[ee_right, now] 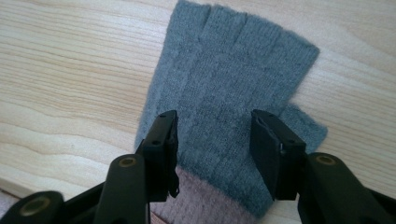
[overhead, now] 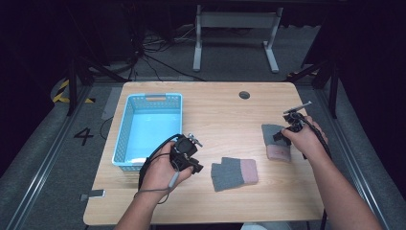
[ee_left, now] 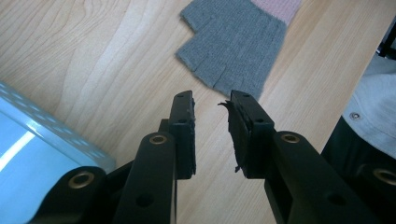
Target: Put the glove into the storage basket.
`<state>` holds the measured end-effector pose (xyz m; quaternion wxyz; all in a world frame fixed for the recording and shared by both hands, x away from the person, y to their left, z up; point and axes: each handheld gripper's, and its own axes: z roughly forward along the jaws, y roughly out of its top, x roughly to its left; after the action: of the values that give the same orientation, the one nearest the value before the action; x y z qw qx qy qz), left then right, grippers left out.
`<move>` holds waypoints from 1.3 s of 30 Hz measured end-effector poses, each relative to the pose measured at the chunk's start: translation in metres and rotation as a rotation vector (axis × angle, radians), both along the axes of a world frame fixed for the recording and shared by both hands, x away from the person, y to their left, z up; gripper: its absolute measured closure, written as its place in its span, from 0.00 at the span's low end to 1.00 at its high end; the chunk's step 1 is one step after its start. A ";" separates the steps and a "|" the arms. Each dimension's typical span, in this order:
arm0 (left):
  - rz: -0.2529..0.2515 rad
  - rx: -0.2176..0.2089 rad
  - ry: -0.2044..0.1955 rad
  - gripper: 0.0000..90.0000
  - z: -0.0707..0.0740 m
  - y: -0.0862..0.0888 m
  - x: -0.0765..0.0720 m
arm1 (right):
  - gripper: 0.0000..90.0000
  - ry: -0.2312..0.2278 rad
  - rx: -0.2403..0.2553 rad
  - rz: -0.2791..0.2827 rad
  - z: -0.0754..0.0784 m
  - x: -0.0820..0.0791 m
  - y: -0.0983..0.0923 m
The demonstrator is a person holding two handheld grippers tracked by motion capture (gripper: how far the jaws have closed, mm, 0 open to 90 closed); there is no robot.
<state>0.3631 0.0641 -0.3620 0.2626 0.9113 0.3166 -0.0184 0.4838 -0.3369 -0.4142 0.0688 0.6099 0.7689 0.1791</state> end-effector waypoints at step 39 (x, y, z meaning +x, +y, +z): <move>-0.002 -0.002 0.003 0.79 0.000 -0.001 -0.001 | 0.58 0.058 -0.137 -0.038 -0.008 0.007 0.017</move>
<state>0.3626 0.0632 -0.3621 0.2631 0.9114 0.3159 -0.0204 0.4906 -0.3198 -0.4227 0.0914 0.6231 0.7693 0.1070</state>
